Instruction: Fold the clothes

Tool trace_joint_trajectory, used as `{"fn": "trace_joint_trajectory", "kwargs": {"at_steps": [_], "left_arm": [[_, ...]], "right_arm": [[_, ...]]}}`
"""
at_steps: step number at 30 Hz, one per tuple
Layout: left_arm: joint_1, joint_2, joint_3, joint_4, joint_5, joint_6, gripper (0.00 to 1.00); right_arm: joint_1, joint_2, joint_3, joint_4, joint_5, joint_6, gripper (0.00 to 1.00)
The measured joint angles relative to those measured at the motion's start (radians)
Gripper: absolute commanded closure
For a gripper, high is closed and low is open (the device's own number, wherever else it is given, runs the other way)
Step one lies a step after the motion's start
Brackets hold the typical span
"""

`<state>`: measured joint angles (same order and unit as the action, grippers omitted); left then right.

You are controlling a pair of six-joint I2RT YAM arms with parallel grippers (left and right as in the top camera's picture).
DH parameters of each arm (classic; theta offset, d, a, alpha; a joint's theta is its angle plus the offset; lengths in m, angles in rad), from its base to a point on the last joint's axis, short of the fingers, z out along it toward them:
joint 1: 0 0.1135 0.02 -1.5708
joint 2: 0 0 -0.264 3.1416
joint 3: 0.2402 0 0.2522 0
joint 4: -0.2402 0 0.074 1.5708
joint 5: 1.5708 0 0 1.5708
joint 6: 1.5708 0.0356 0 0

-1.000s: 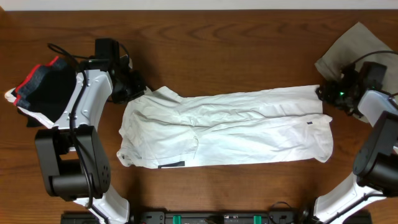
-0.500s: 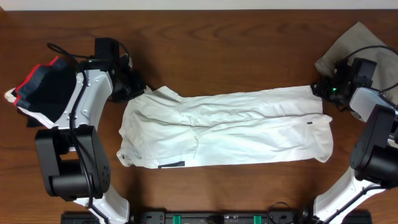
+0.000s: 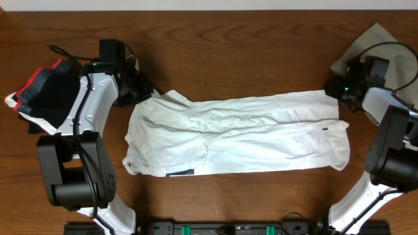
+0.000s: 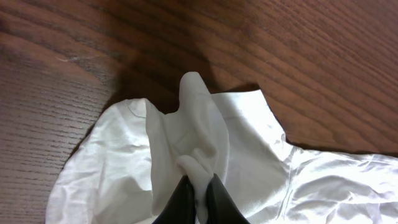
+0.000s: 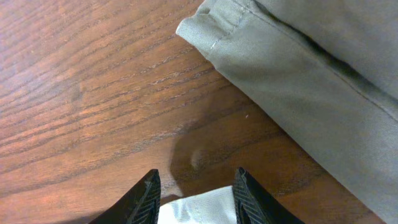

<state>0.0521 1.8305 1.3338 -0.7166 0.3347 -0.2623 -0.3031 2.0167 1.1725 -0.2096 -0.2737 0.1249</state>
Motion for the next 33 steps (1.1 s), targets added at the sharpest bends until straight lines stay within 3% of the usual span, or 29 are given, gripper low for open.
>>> {"fn": "trace_joint_trajectory", "kwargs": {"at_steps": [10,21,24,33], "left_arm": [[0.000,0.000,0.000,0.000,0.000,0.000,0.94],[0.000,0.000,0.000,0.000,0.000,0.000,0.94],[0.000,0.000,0.000,0.000,0.000,0.000,0.94],[0.000,0.000,0.000,0.000,0.000,0.000,0.94]], "right_arm": [[0.013,-0.003,0.024,-0.077,0.063,-0.002,0.57],[0.013,-0.005,0.026,-0.110,0.116,-0.003,0.82],[0.012,-0.007,0.026,-0.118,0.132,-0.002,0.97],[0.011,-0.008,0.026,-0.126,0.132,0.004,0.99]]}}
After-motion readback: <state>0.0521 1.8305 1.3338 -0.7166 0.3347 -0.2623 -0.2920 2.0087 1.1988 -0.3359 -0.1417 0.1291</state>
